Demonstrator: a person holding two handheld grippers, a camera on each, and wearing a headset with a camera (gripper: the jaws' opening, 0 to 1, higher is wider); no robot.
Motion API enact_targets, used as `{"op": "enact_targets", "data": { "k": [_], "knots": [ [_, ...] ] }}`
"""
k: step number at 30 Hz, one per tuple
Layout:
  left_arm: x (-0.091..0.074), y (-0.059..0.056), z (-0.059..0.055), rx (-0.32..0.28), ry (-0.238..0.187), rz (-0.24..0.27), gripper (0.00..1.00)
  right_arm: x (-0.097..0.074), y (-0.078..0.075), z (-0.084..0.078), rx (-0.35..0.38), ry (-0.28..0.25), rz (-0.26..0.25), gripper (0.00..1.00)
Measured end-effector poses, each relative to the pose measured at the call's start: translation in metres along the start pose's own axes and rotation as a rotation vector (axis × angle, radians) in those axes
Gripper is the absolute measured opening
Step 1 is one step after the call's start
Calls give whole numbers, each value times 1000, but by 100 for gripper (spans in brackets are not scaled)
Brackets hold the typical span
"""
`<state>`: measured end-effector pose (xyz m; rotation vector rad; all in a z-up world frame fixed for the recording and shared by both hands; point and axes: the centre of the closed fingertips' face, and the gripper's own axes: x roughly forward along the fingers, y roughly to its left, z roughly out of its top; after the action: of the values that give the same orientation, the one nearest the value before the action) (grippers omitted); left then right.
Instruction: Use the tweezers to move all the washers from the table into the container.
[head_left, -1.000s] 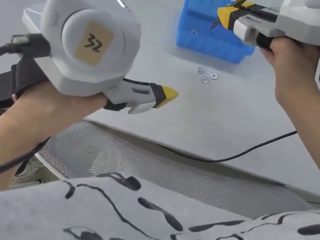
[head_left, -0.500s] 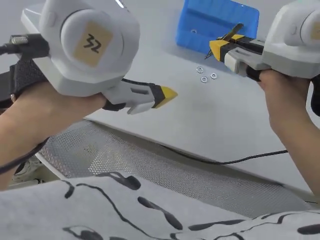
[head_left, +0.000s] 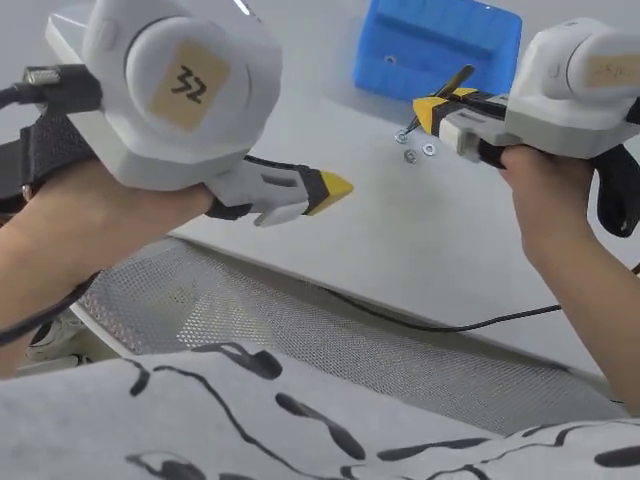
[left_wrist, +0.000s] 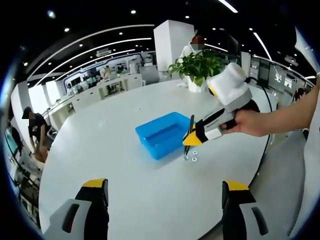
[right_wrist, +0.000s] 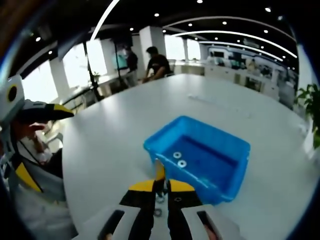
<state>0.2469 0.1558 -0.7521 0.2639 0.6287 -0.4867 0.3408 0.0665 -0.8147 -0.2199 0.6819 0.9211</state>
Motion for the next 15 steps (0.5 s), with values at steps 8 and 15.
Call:
{"op": "enact_targets", "data": {
  "k": [8, 15],
  "knots": [
    [2, -2, -1, 10, 8, -6, 96, 0, -1, 0, -31, 5, -9, 4],
    [2, -3, 1, 15, 9, -9, 96, 0, 1, 2, -44, -14, -20, 4]
  ]
}}
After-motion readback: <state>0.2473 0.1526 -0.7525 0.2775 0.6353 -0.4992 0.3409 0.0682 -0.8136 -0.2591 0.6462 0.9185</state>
